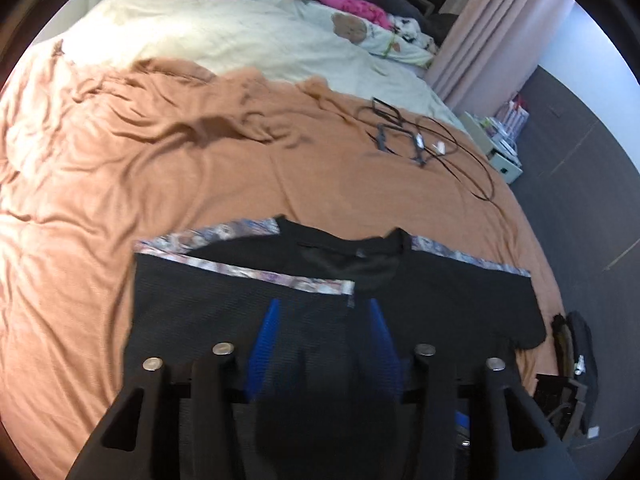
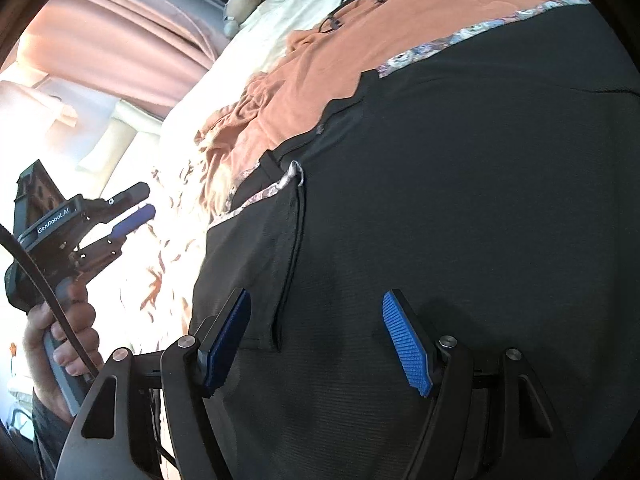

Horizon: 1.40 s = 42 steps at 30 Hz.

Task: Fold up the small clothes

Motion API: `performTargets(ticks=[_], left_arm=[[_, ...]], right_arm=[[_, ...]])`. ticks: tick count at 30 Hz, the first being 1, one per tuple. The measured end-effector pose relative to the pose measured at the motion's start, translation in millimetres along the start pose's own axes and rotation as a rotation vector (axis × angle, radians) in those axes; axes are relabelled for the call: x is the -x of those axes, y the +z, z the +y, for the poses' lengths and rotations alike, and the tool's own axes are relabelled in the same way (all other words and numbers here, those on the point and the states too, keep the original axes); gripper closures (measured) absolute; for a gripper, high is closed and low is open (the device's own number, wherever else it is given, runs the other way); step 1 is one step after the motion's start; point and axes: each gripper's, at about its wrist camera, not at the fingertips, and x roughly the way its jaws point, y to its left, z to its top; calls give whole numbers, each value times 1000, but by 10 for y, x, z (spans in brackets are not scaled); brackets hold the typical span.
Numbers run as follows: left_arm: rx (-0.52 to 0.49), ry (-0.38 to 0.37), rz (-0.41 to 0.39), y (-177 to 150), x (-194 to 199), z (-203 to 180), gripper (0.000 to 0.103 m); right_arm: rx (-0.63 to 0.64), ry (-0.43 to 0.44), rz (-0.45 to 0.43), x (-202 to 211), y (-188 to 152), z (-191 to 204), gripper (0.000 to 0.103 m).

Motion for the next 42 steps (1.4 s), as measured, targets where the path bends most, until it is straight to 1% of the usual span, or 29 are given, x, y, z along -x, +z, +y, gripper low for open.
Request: performTargets(ticks=[5,7,10,17,18,19,22,23,28,29,31,33,35,36,38,39,40,41,42], left_arm=[[35,58,-16,-56,135,325,53],[52,86,-21,-123,196,498,53],[70,114,-16,-216,229,706,53],[133,140,1,-535,218,1203,53],[143,139,5,-597,202,1280,53],[150,139,9,-641,188,1337,53],[175,135,21,-764,131,1502,55],[181,134,25,-793,113,1539,57],[201,102,51,-952,21,1704,63],[199,96,55,-975,9,1717,65],[194,82,68,-1027,-12,1743,67],[196,68,79,-1079,-20,1769,68],[194,59,93,-1120,-32,1789,76],[195,58,96,-1145,-30,1808,77],[206,49,97,-1179,-22,1845,84],[216,41,98,-1196,-17,1861,86],[222,36,97,-1213,-7,1868,88],[222,37,96,-1214,-3,1862,89],[217,46,94,-1222,12,1842,89]], right_arm=[[2,26,27,-128,3,-1,36],[5,47,44,-184,-20,10,36],[34,55,65,-298,-48,67,36],[62,61,81,-486,-56,119,36],[70,58,84,-516,-56,128,37],[77,55,88,-520,-72,133,42],[78,43,99,-594,-97,145,46],[79,39,98,-628,-125,182,48],[87,24,91,-728,-191,293,48],[85,22,92,-751,-207,307,51],[78,25,99,-806,-232,323,54],[81,22,99,-842,-255,345,54],[86,18,95,-888,-257,369,54],[88,18,93,-903,-259,377,54],[91,20,89,-921,-268,383,54],[95,21,88,-925,-269,384,54],[98,23,88,-929,-271,381,59],[99,22,94,-940,-279,371,66],[98,21,103,-958,-283,360,70]])
